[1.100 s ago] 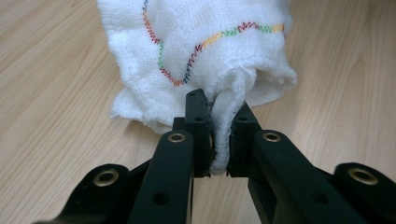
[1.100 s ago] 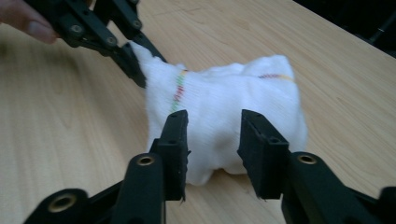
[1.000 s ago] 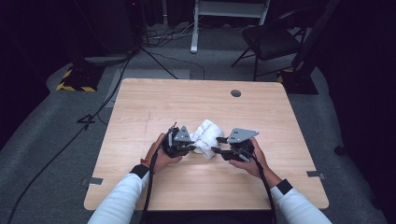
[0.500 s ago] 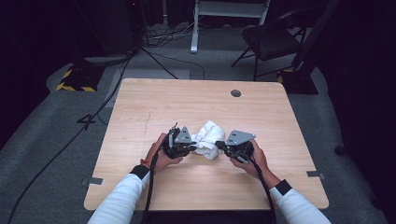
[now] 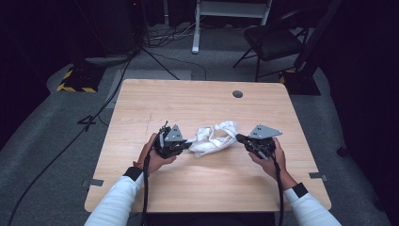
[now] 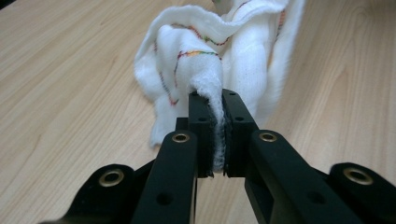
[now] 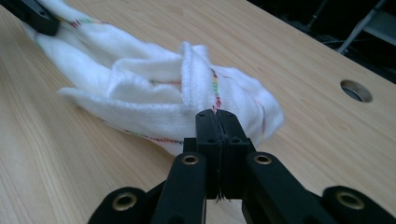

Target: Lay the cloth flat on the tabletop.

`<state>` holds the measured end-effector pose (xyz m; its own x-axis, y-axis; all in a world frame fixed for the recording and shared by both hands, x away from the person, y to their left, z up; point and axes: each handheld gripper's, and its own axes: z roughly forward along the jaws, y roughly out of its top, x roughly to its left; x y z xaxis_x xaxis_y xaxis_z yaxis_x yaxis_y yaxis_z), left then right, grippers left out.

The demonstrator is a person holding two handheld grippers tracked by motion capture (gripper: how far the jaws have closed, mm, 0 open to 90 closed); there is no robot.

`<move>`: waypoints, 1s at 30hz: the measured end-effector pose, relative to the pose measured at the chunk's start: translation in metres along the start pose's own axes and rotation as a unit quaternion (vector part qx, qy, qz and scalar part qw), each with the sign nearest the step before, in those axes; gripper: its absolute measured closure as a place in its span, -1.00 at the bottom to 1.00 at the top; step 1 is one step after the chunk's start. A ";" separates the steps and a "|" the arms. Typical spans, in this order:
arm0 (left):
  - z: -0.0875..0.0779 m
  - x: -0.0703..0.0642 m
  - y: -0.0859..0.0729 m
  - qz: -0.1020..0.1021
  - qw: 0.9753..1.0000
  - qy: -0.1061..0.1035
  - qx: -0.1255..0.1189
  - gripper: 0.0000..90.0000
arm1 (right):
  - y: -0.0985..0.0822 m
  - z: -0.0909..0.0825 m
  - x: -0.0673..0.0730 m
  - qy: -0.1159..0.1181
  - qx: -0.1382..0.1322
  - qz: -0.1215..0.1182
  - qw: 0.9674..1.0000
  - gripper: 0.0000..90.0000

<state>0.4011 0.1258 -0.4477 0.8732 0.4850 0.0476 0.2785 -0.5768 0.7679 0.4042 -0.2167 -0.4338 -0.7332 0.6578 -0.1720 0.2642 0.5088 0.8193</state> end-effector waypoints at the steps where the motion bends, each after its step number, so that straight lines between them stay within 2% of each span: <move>1: 0.000 -0.003 -0.001 -0.002 1.000 -0.007 0.003 0.88 | -0.003 -0.002 -0.002 -0.001 0.004 0.003 1.000 0.98; 2: 0.000 -0.003 -0.001 -0.002 1.000 -0.007 0.003 0.88 | -0.003 -0.002 -0.002 -0.001 0.004 0.003 1.000 0.98; 3: 0.002 -0.010 -0.003 0.005 1.000 -0.012 0.013 0.87 | -0.009 -0.005 -0.005 0.002 0.009 0.010 1.000 0.98; 5: 0.003 -0.014 -0.004 0.007 1.000 -0.015 0.019 0.87 | -0.012 -0.006 -0.004 0.004 0.014 0.011 1.000 0.98; 8: 0.007 -0.029 -0.009 0.018 0.999 -0.029 0.042 0.86 | -0.023 -0.004 0.001 0.007 0.038 0.003 0.999 0.98; 12: 0.013 -0.038 -0.015 0.022 0.997 -0.040 0.069 0.83 | -0.034 -0.001 0.002 0.014 0.065 0.004 0.998 0.98; 14: 0.014 -0.039 -0.016 0.025 0.996 -0.040 0.074 0.79 | -0.038 0.000 0.002 0.014 0.071 0.004 0.997 0.97; 16: 0.014 -0.040 -0.013 0.018 0.997 -0.036 0.060 0.50 | -0.043 -0.001 0.002 0.011 0.082 0.005 0.997 0.80; 19: 0.011 -0.041 -0.007 0.019 0.998 -0.022 0.050 0.07 | -0.043 -0.009 -0.002 0.011 0.070 0.014 0.997 0.66; 22: 0.012 -0.043 0.000 0.017 0.999 -0.007 0.044 -0.24 | -0.042 -0.017 -0.003 0.015 0.057 0.022 0.998 0.50; 25: 0.010 -0.044 0.006 0.021 0.999 -0.005 0.032 -0.35 | -0.040 -0.021 -0.002 0.023 0.048 0.024 0.998 0.38; 27: 0.006 -0.046 0.009 0.022 1.000 -0.001 0.019 -0.45 | -0.039 -0.024 0.005 0.036 0.047 0.009 0.998 0.27; 29: 0.001 -0.044 0.012 0.020 1.000 -0.001 0.008 -0.47 | -0.039 -0.023 0.008 0.044 0.046 0.005 0.998 0.23; 30: -0.001 -0.043 0.012 0.017 1.000 0.000 0.004 -0.51 | -0.037 -0.020 0.012 0.048 0.050 0.000 0.998 0.13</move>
<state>0.3663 0.0989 -0.4397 0.8823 0.4649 0.0740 0.2517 -0.5988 0.7603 0.3731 -0.2387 -0.4552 -0.7891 0.6036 -0.1142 0.3221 0.5648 0.7598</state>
